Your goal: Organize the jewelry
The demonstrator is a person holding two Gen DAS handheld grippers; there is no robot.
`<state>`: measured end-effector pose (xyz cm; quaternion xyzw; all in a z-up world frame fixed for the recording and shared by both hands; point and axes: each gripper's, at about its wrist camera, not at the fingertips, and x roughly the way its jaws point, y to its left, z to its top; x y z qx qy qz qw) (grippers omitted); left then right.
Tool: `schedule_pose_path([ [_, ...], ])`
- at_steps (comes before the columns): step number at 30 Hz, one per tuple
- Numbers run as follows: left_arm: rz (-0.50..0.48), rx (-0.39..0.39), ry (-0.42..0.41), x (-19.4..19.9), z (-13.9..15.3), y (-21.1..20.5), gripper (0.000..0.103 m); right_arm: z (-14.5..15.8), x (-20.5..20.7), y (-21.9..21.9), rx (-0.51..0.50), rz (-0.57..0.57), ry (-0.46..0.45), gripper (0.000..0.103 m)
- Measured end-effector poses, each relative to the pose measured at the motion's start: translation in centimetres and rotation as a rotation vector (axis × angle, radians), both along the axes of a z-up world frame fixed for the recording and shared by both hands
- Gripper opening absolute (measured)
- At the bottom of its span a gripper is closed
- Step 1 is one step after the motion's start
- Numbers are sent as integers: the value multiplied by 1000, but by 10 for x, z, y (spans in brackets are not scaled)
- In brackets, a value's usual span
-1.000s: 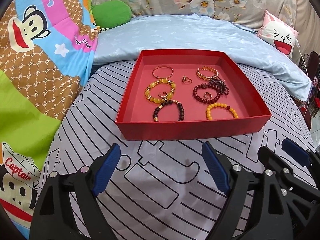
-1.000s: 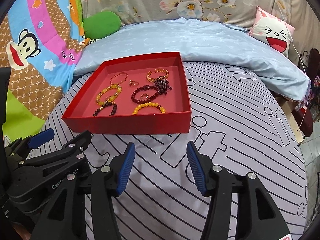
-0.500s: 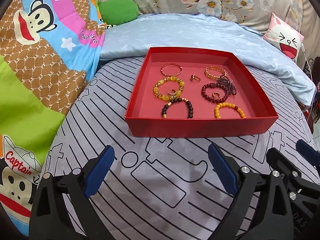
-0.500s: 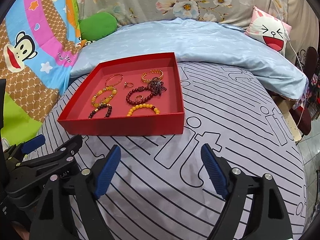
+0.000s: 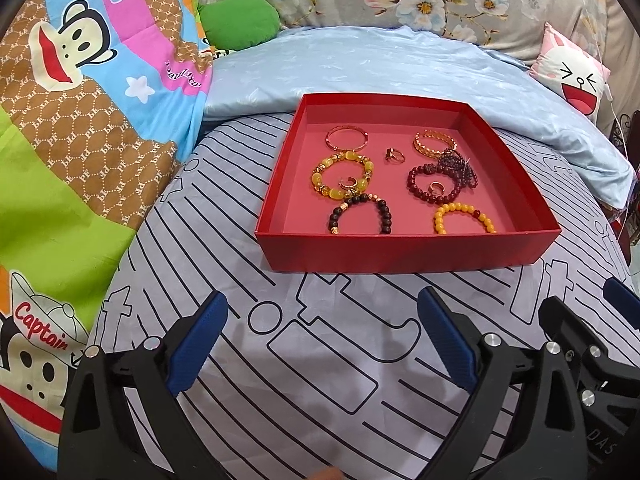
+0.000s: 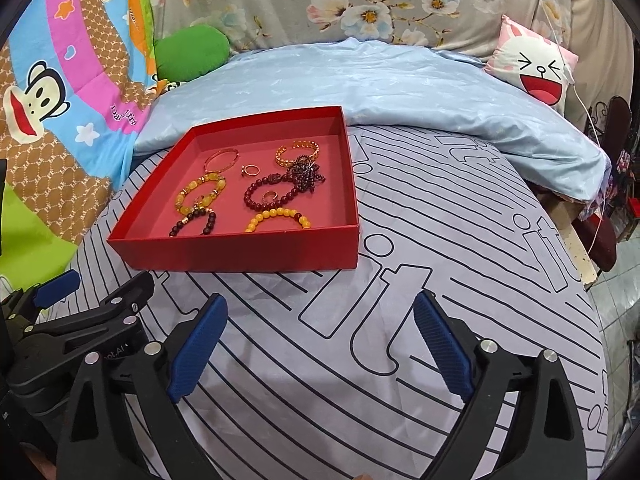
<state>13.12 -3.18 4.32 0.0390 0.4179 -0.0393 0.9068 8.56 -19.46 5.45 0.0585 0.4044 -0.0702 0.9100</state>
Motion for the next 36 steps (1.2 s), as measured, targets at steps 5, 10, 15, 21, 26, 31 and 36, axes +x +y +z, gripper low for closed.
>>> schedule_pose_path([
  [5,5,6,0,1,1,1,92,0,0,1,1,2,4,91],
  [10,19,-1,9,2,0,4,95,-2,0,0,2,-3,7,97],
  [15,23,5,7,3,0,4,95,-2,0,1,-4,-4,4,97],
  [21,23,8,5,3,1,3,95,-2,0,0,-1,-7,5,97],
  [26,26,6,8,3,0,4,95,-2,0,0,-1,-8,7,97],
  [31,36,2,17,4,-2,5,96,-4,1,0,2,-12,12,97],
  [36,39,0,21,4,-3,6,96,-5,1,1,3,-13,15,97],
])
